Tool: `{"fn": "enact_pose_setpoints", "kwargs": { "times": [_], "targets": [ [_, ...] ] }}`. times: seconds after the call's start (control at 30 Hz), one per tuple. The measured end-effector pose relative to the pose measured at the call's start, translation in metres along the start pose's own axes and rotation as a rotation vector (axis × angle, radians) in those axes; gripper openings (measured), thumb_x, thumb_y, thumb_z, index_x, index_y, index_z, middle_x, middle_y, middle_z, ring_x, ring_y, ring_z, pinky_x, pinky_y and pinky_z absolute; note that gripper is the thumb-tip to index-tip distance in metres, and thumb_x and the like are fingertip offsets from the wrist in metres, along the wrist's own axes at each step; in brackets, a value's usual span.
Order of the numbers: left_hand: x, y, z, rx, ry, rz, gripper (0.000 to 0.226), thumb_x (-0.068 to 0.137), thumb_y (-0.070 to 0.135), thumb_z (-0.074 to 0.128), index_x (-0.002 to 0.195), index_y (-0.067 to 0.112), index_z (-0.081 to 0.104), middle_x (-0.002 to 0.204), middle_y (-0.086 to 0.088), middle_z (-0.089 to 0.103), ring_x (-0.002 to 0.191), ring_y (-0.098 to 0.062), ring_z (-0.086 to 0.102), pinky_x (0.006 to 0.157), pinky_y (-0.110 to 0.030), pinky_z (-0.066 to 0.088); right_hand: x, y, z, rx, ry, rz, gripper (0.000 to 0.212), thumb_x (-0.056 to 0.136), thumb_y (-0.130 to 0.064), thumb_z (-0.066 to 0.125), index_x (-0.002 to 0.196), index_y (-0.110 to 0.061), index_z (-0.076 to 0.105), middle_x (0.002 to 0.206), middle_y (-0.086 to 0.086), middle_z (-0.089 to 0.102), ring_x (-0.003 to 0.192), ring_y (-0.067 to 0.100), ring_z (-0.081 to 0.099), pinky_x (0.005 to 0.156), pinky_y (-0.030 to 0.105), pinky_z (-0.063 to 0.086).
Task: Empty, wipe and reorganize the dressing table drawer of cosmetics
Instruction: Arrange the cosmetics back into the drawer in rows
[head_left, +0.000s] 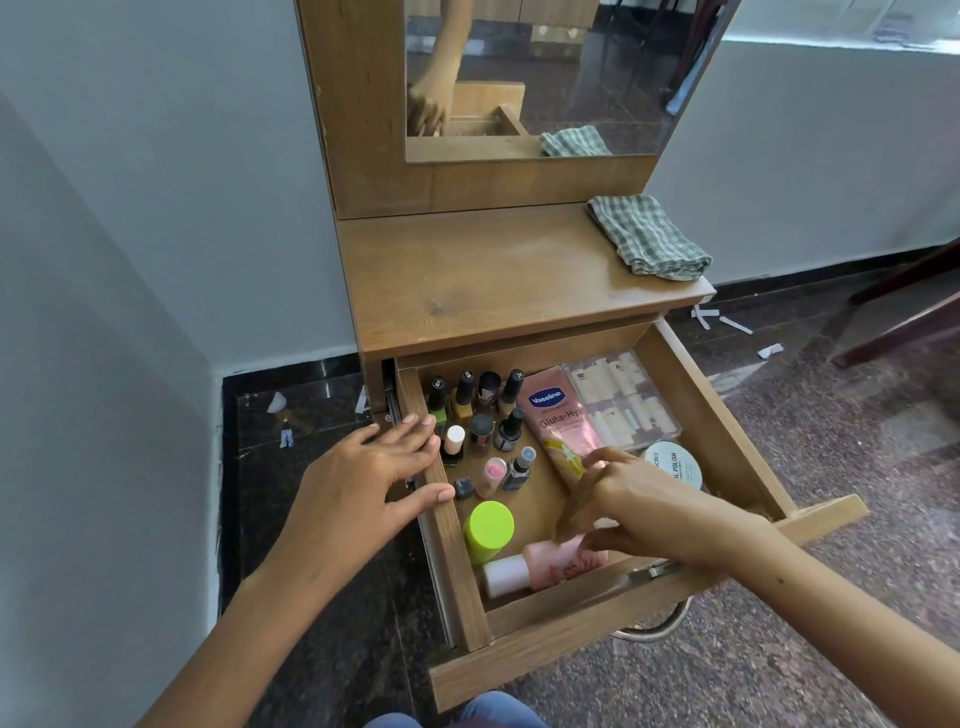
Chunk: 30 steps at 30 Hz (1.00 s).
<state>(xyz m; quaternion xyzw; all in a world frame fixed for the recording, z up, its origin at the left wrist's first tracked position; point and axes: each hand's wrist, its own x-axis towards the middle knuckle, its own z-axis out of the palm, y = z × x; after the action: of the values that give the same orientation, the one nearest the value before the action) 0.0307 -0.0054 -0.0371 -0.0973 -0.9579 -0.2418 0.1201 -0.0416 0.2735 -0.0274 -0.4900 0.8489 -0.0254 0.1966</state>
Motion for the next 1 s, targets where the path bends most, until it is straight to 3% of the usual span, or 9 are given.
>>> {"fn": "enact_pose_setpoints", "kwargs": {
  "times": [0.2,0.4,0.5,0.63,1.0],
  "targets": [
    [-0.001,0.001,-0.001,0.042,0.019,0.017,0.056,0.078,0.064,0.041,0.107,0.025,0.068,0.121,0.015,0.046,0.113,-0.004,0.038,0.089,-0.038,0.032,0.0,-0.002,0.004,-0.053,-0.006,0.017,0.022,0.086,-0.032,0.06,0.106,-0.034,0.07,0.102,-0.014,0.071,0.103,0.014,0.059,0.106,0.033,0.034],
    [0.0,0.003,-0.002,0.055,0.023,0.018,0.054,0.076,0.061,0.04,0.105,0.025,0.069,0.119,0.014,0.048,0.112,-0.004,0.039,0.086,-0.036,0.034,-0.002,-0.004,0.005,-0.062,0.047,0.028,0.014,0.077,-0.03,0.069,0.091,-0.031,0.073,0.087,-0.011,0.072,0.092,0.019,0.063,0.096,0.037,0.047],
    [0.0,0.001,-0.002,0.024,0.0,0.007,0.057,0.077,0.063,0.038,0.108,0.024,0.067,0.121,0.015,0.047,0.114,-0.003,0.038,0.09,-0.037,0.032,0.002,-0.004,0.004,-0.072,0.025,0.037,0.023,0.082,-0.032,0.058,0.101,-0.034,0.071,0.097,-0.013,0.072,0.099,0.016,0.062,0.103,0.033,0.038],
    [-0.001,0.003,-0.003,-0.009,-0.009,-0.01,0.057,0.077,0.065,0.046,0.111,0.024,0.065,0.123,0.014,0.045,0.117,-0.003,0.035,0.094,-0.038,0.027,0.007,-0.007,0.002,-0.113,-0.026,0.043,0.027,0.085,-0.031,0.059,0.11,-0.035,0.067,0.107,-0.012,0.07,0.107,0.016,0.059,0.105,0.028,0.03],
    [-0.001,0.001,-0.003,-0.024,-0.057,-0.039,0.062,0.076,0.067,0.036,0.116,0.027,0.061,0.127,0.018,0.042,0.121,0.001,0.031,0.099,-0.034,0.024,0.005,-0.01,-0.002,-0.093,-0.011,0.031,0.026,0.085,-0.028,0.06,0.109,-0.034,0.068,0.109,-0.016,0.069,0.107,0.012,0.06,0.107,0.033,0.034]
  ]
}}
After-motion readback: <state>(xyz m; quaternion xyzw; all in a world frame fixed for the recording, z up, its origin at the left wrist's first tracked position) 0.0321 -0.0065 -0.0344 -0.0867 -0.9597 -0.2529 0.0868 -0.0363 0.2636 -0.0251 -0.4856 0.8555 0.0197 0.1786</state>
